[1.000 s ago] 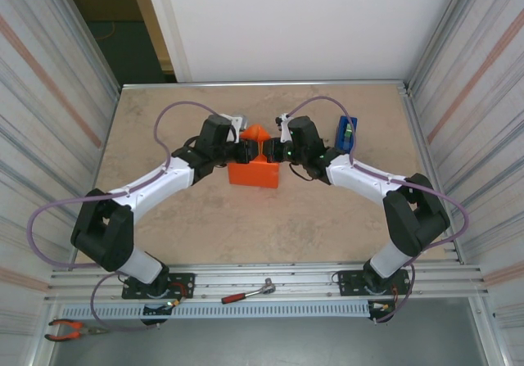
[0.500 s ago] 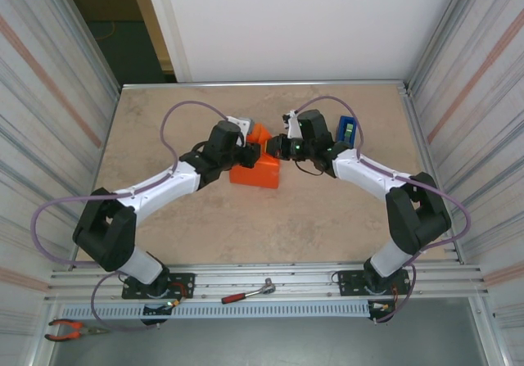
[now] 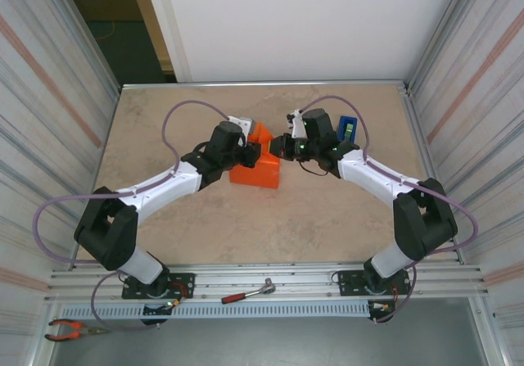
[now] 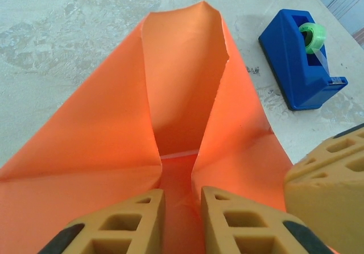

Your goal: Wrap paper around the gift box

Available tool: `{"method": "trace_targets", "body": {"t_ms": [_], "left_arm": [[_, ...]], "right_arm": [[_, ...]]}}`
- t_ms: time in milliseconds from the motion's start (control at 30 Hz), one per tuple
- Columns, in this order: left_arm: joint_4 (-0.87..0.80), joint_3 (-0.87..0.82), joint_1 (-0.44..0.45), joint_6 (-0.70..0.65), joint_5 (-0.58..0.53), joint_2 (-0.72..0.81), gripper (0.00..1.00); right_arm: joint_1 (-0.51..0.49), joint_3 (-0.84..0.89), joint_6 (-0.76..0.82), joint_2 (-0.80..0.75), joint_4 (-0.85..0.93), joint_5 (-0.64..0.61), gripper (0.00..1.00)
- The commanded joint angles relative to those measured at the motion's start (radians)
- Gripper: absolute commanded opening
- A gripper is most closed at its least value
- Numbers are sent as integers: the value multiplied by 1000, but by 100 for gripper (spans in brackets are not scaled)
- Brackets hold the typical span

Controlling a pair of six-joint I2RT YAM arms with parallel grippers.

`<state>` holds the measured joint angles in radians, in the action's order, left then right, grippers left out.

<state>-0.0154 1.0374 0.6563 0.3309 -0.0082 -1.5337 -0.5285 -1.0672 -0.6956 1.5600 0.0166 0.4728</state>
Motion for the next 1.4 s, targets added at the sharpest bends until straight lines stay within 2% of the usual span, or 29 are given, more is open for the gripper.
{"method": "trace_targets", "body": {"t_ms": [0, 167, 400, 567, 900, 1133, 1367], "left_arm": [[-94, -34, -7, 49, 51, -21, 29], [-92, -27, -9, 75, 53, -2, 37], [-102, -20, -9, 72, 50, -15, 38], [-107, -40, -6, 30, -5, -34, 35], [-118, -75, 45, -72, -185, -85, 33], [-127, -84, 69, -99, -267, -115, 29], [-113, -100, 72, -100, -278, -126, 29]], "right_arm": [[2, 18, 31, 32, 23, 4, 0], [2, 44, 34, 40, 17, 2, 0], [2, 71, 30, 34, 6, -2, 0], [0, 67, 21, 37, -1, 10, 0], [2, -12, 16, 7, 50, 46, 0], [87, -128, 15, -26, 105, 71, 0], [185, -247, -30, 118, 112, 153, 0]]}}
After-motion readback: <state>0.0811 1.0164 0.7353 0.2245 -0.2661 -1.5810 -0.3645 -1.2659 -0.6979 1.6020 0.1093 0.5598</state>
